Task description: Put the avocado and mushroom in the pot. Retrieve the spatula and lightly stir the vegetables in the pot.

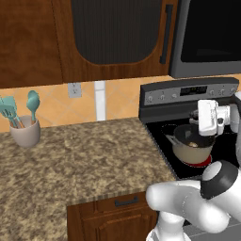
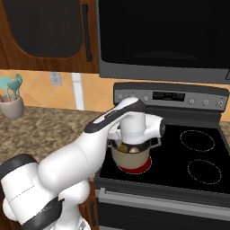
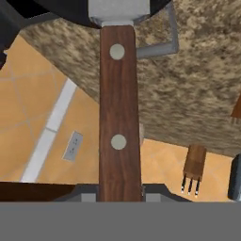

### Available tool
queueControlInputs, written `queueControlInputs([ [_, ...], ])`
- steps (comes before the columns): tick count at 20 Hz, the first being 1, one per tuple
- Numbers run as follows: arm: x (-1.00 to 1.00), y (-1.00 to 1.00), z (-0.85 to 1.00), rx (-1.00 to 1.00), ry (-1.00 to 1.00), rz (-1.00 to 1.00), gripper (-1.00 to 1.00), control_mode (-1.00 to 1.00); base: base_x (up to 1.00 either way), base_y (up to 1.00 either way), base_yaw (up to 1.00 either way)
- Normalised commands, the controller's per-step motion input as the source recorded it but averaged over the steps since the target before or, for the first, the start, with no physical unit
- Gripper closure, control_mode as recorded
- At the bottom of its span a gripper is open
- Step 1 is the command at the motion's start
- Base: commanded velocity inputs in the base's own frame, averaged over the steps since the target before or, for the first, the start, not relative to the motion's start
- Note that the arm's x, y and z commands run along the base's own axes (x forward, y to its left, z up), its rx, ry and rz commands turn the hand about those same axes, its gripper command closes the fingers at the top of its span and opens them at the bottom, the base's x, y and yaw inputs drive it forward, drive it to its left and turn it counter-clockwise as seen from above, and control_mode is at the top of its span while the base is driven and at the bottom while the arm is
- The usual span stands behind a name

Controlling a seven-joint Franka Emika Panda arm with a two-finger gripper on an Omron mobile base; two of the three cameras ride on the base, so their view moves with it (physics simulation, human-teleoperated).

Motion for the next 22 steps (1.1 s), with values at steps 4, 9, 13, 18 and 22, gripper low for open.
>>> queueControlInputs([
  [4, 0.49, -0.40, 0.00, 0.23, 0.12, -0.04, 1.00, -1.00, 0.00, 0.00, 0.00],
  [9, 0.16, -0.41, 0.00, 0.10, 0.08, -0.02, 1.00, -1.00, 0.00, 0.00, 0.00],
  [13, 0.00, -0.08, -0.13, 0.00, 0.00, 0.00, 1.00, -1.00, 0.00, 0.00, 0.00],
  [18, 0.10, 0.04, -0.25, 0.03, -0.01, -0.05, 1.00, -1.00, 0.00, 0.00, 0.00],
  [22, 0.22, 0.00, -0.06, 0.11, 0.01, -0.14, 1.00, -1.00, 0.00, 0.00, 0.00],
])
